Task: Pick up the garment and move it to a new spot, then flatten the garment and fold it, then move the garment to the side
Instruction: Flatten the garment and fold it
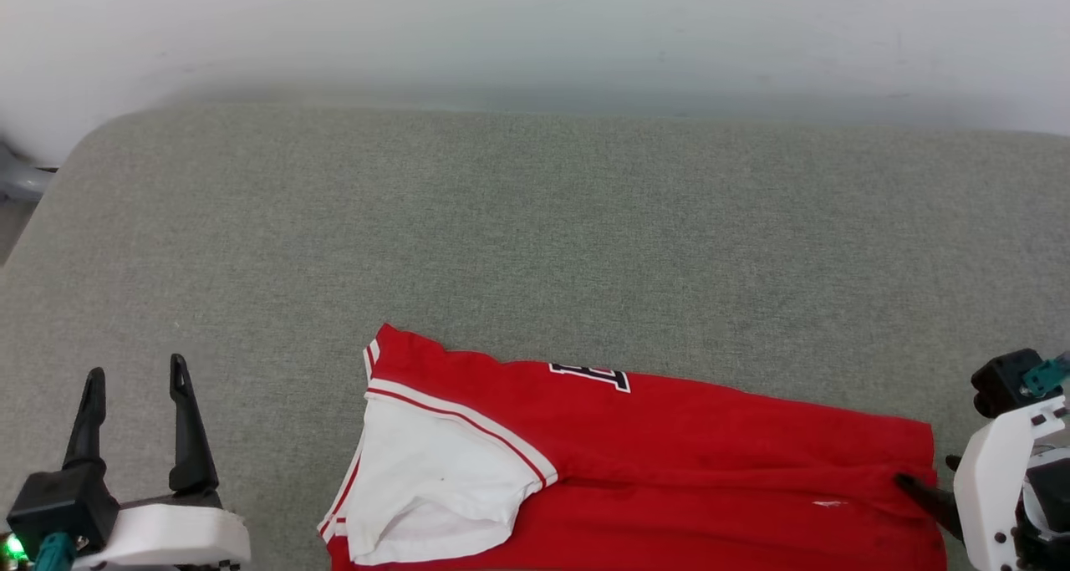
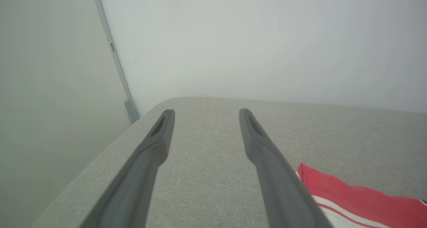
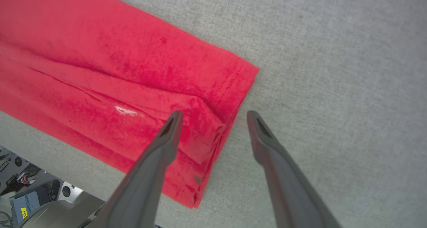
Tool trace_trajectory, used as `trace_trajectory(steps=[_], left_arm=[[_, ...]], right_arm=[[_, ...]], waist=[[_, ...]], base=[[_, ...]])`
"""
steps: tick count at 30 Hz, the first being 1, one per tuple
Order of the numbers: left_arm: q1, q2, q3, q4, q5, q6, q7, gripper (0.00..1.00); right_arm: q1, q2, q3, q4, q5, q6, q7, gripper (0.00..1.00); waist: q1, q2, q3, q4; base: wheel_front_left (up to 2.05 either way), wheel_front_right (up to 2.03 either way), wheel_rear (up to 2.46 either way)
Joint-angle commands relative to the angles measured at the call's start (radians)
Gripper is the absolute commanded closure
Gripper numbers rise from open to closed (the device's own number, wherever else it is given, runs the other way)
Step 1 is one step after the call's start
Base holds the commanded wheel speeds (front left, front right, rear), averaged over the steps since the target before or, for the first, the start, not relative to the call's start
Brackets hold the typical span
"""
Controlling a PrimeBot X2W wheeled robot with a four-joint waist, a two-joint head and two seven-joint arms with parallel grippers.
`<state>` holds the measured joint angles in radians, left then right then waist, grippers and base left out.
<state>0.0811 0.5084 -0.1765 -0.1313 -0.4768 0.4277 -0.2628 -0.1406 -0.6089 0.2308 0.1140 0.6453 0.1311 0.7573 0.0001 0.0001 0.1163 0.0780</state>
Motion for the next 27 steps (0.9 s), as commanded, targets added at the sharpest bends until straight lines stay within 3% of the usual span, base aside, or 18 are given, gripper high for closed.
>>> trace_trajectory(steps=[1,9,18,19,20,21,27], left_arm=[[0.016,-0.025,0.018,-0.009,0.023,-0.012,-0.002,0.0],[0.059,-0.205,0.13,-0.018,0.2,-0.131,-0.003,0.0],[0.062,-0.337,0.243,-0.004,0.316,-0.248,-0.003,0.0],[0.061,-0.349,0.252,-0.006,0.324,-0.26,-0.003,0.0],[0.062,-0.359,0.261,-0.003,0.332,-0.272,-0.003,0.0],[0.062,-0.366,0.27,0.0,0.34,-0.281,-0.003,0.0],[0.063,-0.397,0.306,0.018,0.383,-0.331,-0.003,0.0]], right_arm=[[0.016,0.009,0.004,0.007,-0.003,-0.001,0.003,0.0],[0.022,0.045,0.037,0.081,-0.025,-0.001,-0.007,0.0],[0.047,0.096,0.122,0.18,-0.006,0.001,-0.032,0.0],[0.046,0.1,0.125,0.186,0.001,0.001,-0.041,0.25],[0.044,0.103,0.125,0.191,0.009,0.001,-0.048,0.83],[0.04,0.104,0.127,0.193,0.014,0.001,-0.056,1.0],[-0.007,0.059,0.094,0.209,0.025,-0.001,-0.112,1.0]], waist=[[-0.0001,-0.0001,0.005,0.007],[-0.0001,-0.0001,0.022,0.024],[-0.0001,-0.0001,0.024,0.032],[-0.0001,-0.0001,0.024,0.031],[-0.0001,-0.0001,0.023,0.031],[-0.0001,-0.0001,0.022,0.03],[-0.0001,-0.0001,0.013,0.023]], base=[[0.0,0.0,0.0],[0.0,0.0,0.0],[0.0,0.0,0.0],[0.0,0.0,0.0],[0.0,0.0,0.0],[0.0,0.0,0.0],[0.0,0.0,0.0]])
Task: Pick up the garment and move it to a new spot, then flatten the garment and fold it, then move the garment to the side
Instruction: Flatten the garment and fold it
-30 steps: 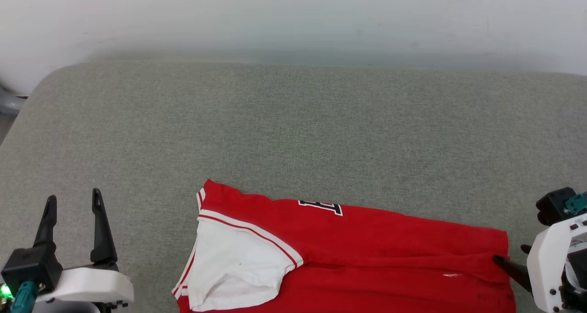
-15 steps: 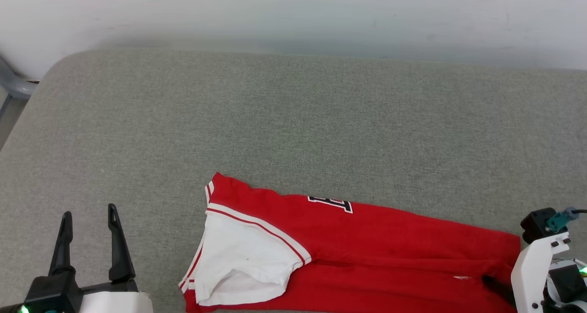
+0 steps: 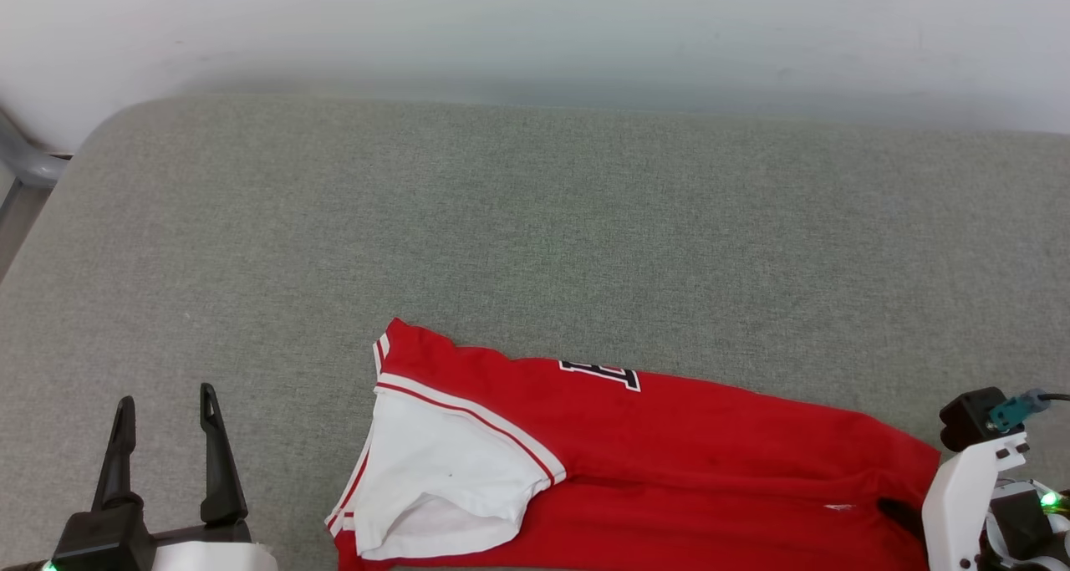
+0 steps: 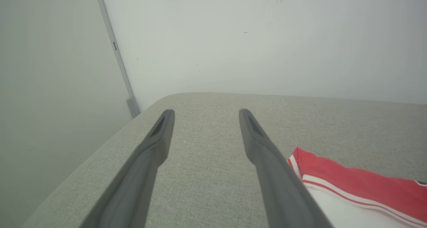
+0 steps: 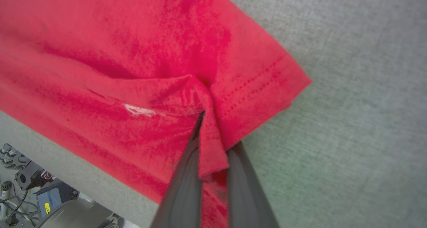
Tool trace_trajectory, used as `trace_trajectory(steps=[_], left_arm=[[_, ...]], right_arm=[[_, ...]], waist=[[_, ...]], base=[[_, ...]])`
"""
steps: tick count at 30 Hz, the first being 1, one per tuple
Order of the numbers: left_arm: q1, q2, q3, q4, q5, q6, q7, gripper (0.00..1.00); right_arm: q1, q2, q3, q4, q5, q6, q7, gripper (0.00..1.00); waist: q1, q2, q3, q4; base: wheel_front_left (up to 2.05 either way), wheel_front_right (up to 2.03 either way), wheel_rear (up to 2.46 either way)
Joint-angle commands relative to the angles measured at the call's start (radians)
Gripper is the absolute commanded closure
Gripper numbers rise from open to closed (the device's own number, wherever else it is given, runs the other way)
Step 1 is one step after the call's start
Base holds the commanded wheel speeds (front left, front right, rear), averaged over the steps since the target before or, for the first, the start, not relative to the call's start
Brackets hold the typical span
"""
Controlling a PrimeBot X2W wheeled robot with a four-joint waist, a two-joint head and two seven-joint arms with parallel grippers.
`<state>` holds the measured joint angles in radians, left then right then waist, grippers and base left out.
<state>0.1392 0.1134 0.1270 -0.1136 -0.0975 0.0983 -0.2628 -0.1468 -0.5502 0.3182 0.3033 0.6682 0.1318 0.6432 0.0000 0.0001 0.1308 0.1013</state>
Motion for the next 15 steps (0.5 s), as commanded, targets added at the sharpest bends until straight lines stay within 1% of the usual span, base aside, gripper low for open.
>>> trace_trajectory(steps=[1,7,11,15], left_arm=[[0.005,-0.006,0.005,0.005,0.011,-0.008,-0.003,0.0],[0.008,-0.02,0.003,0.009,0.05,-0.028,-0.003,0.0],[0.01,-0.025,-0.001,0.007,0.064,-0.037,-0.003,0.0],[0.006,-0.028,-0.001,0.007,0.069,-0.044,-0.003,0.0]], right_arm=[[-0.006,-0.01,-0.002,0.023,0.004,-0.002,-0.006,1.0],[-0.011,-0.074,-0.058,0.03,0.011,-0.002,-0.027,1.0],[-0.004,-0.132,-0.088,0.042,-0.02,-0.002,-0.039,1.0],[-0.007,-0.154,-0.128,0.074,-0.04,-0.002,-0.044,1.0]], waist=[[0.0,-0.0001,-0.003,-0.002],[0.0,-0.0001,-0.013,-0.003],[0.0,-0.0001,-0.015,-0.002],[0.0,-0.0001,-0.016,-0.003]], base=[[0.0,0.0,0.0],[0.0,0.0,0.0],[0.0,0.0,0.0],[0.0,0.0,0.0]])
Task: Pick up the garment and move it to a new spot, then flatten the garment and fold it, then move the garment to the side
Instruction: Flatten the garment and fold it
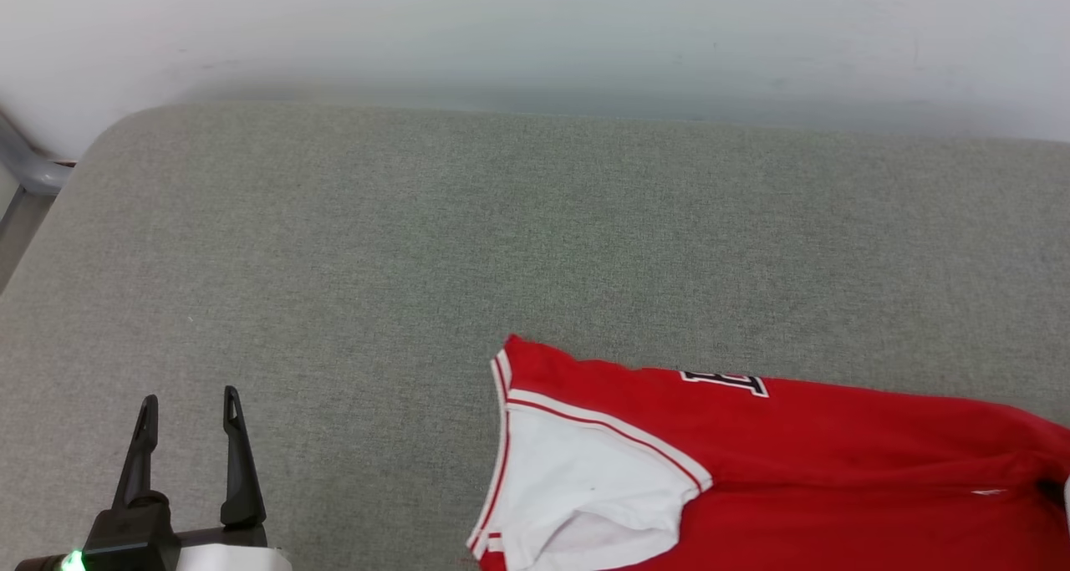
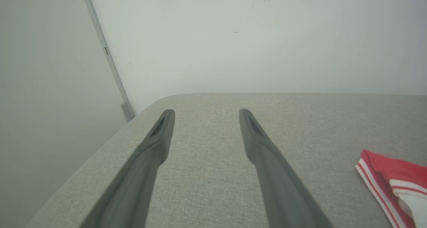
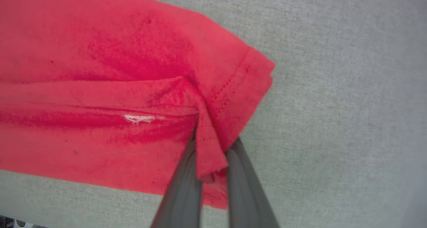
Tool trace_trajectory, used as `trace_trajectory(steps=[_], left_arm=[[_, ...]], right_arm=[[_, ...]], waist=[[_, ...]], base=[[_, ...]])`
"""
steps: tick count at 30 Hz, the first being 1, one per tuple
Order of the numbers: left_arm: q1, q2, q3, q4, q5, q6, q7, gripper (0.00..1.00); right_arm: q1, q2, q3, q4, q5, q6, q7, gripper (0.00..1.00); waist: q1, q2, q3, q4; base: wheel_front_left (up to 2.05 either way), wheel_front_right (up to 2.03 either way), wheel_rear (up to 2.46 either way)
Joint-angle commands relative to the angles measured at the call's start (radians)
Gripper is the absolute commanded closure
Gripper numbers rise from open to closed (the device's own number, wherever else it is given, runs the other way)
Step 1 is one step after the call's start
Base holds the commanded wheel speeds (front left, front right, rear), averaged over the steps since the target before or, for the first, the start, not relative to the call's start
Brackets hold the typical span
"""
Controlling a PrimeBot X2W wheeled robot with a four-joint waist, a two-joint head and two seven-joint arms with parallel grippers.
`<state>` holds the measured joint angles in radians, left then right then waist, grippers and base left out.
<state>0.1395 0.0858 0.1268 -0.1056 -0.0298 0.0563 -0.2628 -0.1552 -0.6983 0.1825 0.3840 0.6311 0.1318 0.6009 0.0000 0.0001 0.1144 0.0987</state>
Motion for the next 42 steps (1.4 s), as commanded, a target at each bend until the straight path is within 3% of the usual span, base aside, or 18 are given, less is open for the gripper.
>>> trace_trajectory(steps=[1,6,10,22,30,42], left_arm=[[0.005,-0.001,-0.002,-0.002,0.002,-0.003,-0.003,0.0],[0.003,-0.004,-0.006,0.002,0.011,-0.01,-0.003,0.0],[0.009,-0.005,-0.007,0.007,0.018,-0.014,-0.003,0.0],[0.023,-0.008,-0.013,0.013,0.022,-0.016,-0.003,0.0],[-0.003,-0.011,-0.03,0.018,0.024,-0.02,-0.003,0.0],[-0.046,-0.014,-0.053,0.028,0.023,-0.025,-0.003,0.0]], right_arm=[[-0.001,-0.008,-0.005,0.006,-0.008,-0.002,-0.003,1.0],[-0.007,0.009,-0.037,0.039,-0.023,-0.002,-0.017,1.0],[0.002,0.016,-0.04,-0.001,-0.022,-0.002,-0.026,1.0],[0.109,0.071,-0.022,-0.421,0.021,-0.002,0.063,1.0],[0.02,0.123,0.136,-0.569,-0.024,-0.002,0.12,1.0],[-0.255,0.208,0.46,-0.442,-0.035,-0.002,0.047,1.0]], waist=[[0.0,-0.0001,0.0,0.0],[0.0,-0.0001,-0.001,-0.002],[0.0,-0.0001,-0.01,-0.005],[0.0,-0.0001,-0.039,-0.005],[0.0,-0.0001,-0.022,0.016],[0.0,-0.0001,0.024,0.068]], base=[[0.0,0.0,0.0],[0.0,0.0,0.0],[0.0,0.0,0.0],[0.0,0.0,0.0],[0.0,0.0,0.0],[0.0,0.0,0.0]])
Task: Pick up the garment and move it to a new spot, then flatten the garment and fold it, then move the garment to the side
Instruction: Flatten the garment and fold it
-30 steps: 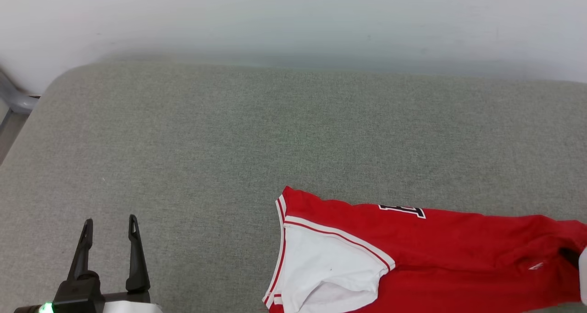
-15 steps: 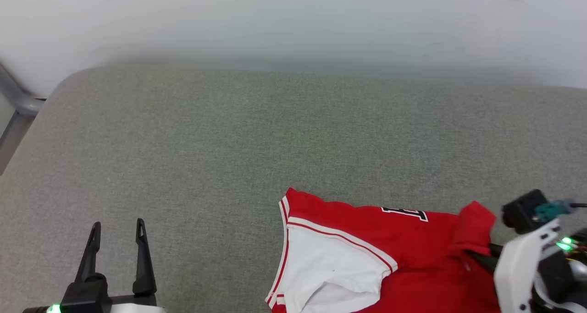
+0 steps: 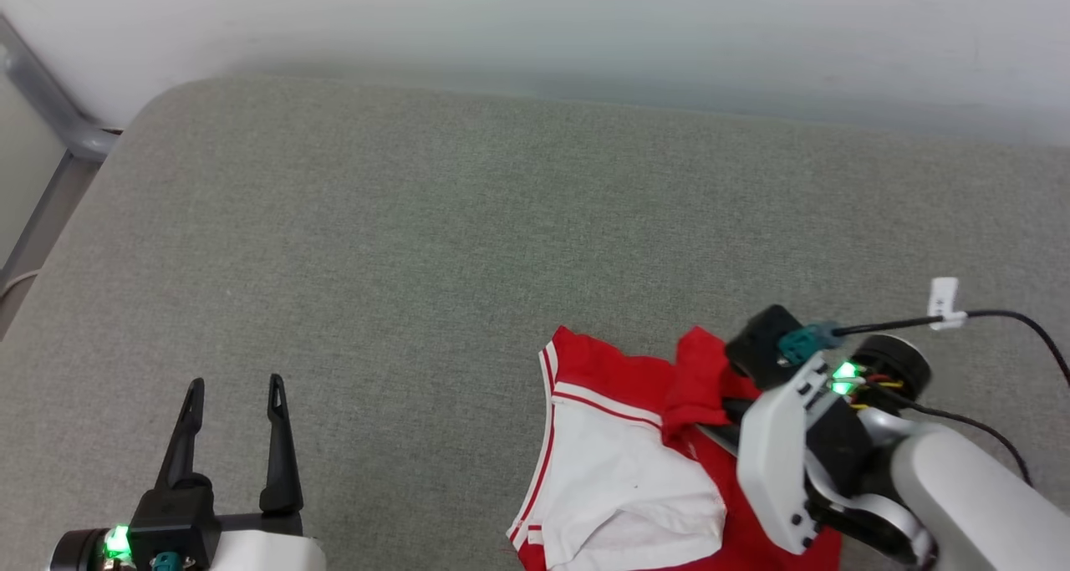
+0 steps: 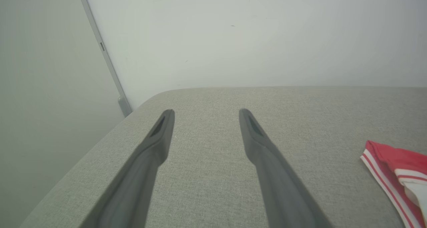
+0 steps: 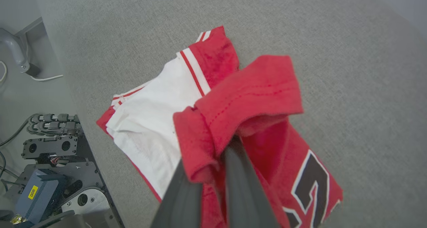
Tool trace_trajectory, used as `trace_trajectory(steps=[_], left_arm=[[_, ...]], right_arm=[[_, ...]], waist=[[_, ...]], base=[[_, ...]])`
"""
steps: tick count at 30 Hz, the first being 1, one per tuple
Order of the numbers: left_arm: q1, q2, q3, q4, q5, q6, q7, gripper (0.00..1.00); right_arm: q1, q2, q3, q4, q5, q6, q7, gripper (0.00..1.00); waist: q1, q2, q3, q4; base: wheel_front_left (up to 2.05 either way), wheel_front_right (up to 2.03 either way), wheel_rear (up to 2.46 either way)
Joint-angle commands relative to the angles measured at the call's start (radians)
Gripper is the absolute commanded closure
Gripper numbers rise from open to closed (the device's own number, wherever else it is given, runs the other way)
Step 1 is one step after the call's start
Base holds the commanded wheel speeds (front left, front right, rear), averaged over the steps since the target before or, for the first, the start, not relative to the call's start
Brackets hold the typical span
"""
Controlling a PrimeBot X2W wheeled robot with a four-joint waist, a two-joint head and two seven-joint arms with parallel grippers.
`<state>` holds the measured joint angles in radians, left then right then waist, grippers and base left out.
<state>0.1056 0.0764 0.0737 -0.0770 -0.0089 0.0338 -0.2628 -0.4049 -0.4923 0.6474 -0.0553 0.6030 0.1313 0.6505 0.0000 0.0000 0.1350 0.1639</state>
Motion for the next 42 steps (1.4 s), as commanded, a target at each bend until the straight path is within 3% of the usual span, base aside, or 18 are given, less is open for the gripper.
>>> trace_trajectory(steps=[1,15,21,26,27,28,29,37,42], left_arm=[[-0.013,-0.005,0.0,0.001,0.0,-0.003,-0.003,0.0],[-0.057,-0.01,-0.023,0.017,-0.005,-0.005,-0.003,0.0],[-0.07,-0.013,-0.03,0.023,-0.007,-0.004,-0.003,0.0],[-0.061,-0.013,-0.028,0.028,-0.008,-0.002,-0.003,0.0],[-0.057,-0.013,-0.027,0.029,-0.007,-0.003,-0.003,0.0],[-0.054,-0.012,-0.026,0.029,-0.006,-0.004,-0.003,0.0],[-0.051,-0.011,-0.024,0.031,-0.004,-0.004,-0.003,0.0],[-0.023,-0.003,-0.018,0.027,0.005,-0.002,-0.003,0.0],[-0.001,-0.001,-0.017,0.024,0.006,0.001,-0.003,0.0]], right_arm=[[-0.025,0.014,0.018,0.014,-0.005,-0.001,-0.009,1.0],[-0.236,0.175,0.267,0.332,-0.032,-0.001,-0.112,1.0],[-0.248,0.206,0.364,0.49,-0.022,-0.001,-0.119,1.0],[-0.249,0.213,0.412,0.542,0.013,-0.001,-0.148,1.0],[-0.25,0.212,0.413,0.54,0.019,-0.001,-0.165,0.83],[-0.248,0.208,0.415,0.534,0.028,-0.001,-0.179,0.5],[-0.246,0.202,0.413,0.522,0.034,-0.001,-0.199,0.0],[-0.213,0.137,0.289,0.406,0.038,-0.001,-0.354,0.0],[-0.15,0.109,0.104,0.348,-0.038,-0.001,-0.463,0.0]], waist=[[0.0,0.0,0.006,0.006],[0.0,0.0,0.052,0.043],[0.0,0.0,0.063,0.054],[0.0,0.0,0.056,0.048],[0.0,0.0,0.052,0.046],[0.0,0.0,0.047,0.043],[0.0,0.0,0.04,0.039],[0.0,0.0,-0.009,0.0],[0.0,0.0,-0.033,-0.031]], base=[[0.0,0.0,0.0],[0.0,0.0,0.0],[0.0,0.0,0.0],[0.0,0.0,0.0],[0.0,0.0,0.0],[0.0,0.0,0.0],[0.0,0.0,0.0],[0.0,0.0,0.0],[0.0,0.0,0.0]])
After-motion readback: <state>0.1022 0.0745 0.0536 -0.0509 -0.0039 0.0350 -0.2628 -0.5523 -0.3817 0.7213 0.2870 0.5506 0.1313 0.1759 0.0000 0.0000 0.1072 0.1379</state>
